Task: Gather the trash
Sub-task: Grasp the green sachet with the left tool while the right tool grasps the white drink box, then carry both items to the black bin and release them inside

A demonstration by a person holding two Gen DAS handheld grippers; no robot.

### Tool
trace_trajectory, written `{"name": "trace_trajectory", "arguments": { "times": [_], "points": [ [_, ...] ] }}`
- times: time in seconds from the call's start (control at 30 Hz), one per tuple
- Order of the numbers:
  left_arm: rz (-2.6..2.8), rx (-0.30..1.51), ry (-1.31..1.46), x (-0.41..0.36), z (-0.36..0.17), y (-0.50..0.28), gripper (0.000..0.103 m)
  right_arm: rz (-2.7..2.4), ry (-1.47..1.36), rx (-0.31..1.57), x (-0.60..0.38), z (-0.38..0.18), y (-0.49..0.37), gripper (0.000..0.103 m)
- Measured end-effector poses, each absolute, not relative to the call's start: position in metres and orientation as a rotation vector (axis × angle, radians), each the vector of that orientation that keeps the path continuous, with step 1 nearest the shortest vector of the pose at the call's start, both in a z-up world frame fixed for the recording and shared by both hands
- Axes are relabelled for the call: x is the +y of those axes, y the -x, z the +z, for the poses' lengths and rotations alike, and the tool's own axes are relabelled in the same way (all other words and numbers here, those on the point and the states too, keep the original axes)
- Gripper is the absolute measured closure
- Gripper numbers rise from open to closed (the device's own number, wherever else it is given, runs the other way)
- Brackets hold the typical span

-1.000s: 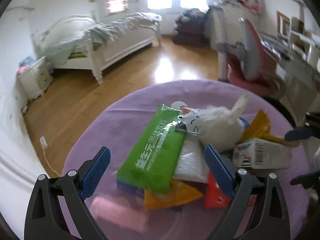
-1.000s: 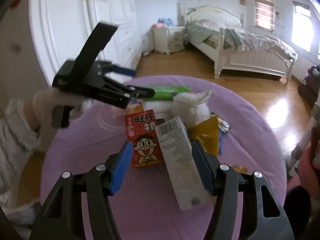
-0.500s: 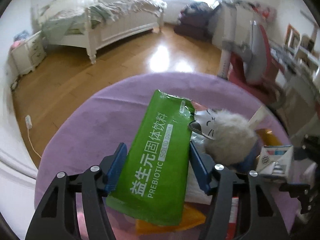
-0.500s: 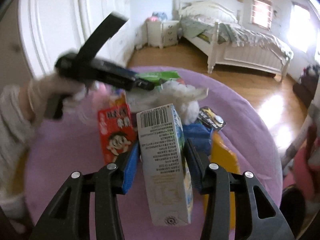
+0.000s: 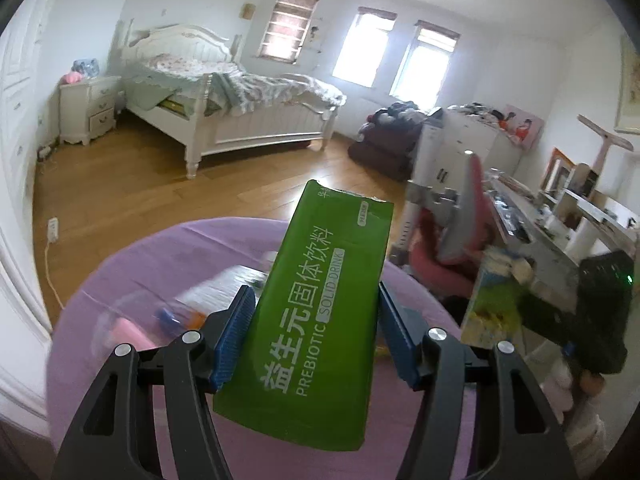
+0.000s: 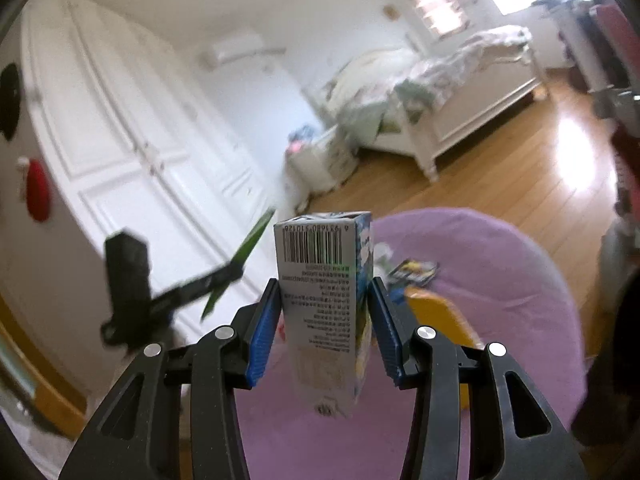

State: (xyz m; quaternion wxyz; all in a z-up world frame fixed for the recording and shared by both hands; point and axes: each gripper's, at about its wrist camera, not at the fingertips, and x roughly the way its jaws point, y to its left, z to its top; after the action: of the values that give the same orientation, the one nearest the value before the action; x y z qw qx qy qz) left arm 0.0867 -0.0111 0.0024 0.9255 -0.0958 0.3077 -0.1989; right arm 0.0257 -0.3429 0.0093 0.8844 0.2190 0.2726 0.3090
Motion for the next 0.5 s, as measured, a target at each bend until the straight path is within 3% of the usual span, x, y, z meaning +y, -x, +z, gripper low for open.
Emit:
{"name": "trace_trajectory", "arguments": {
  "times": [0.27,0.5],
  "points": [
    [-0.554,0.656,0.156,-0.112,-0.009,-0.075,0.042,0.445,-0.464,0.462,-0.413,0.020,0.000,0.059],
    [-0.682,0.703,0.193,-0.203,-0.029,-0.085,0.042,0.252,-0.550,0.415,-0.494,-0.003,0.018,0.059]
  ]
}}
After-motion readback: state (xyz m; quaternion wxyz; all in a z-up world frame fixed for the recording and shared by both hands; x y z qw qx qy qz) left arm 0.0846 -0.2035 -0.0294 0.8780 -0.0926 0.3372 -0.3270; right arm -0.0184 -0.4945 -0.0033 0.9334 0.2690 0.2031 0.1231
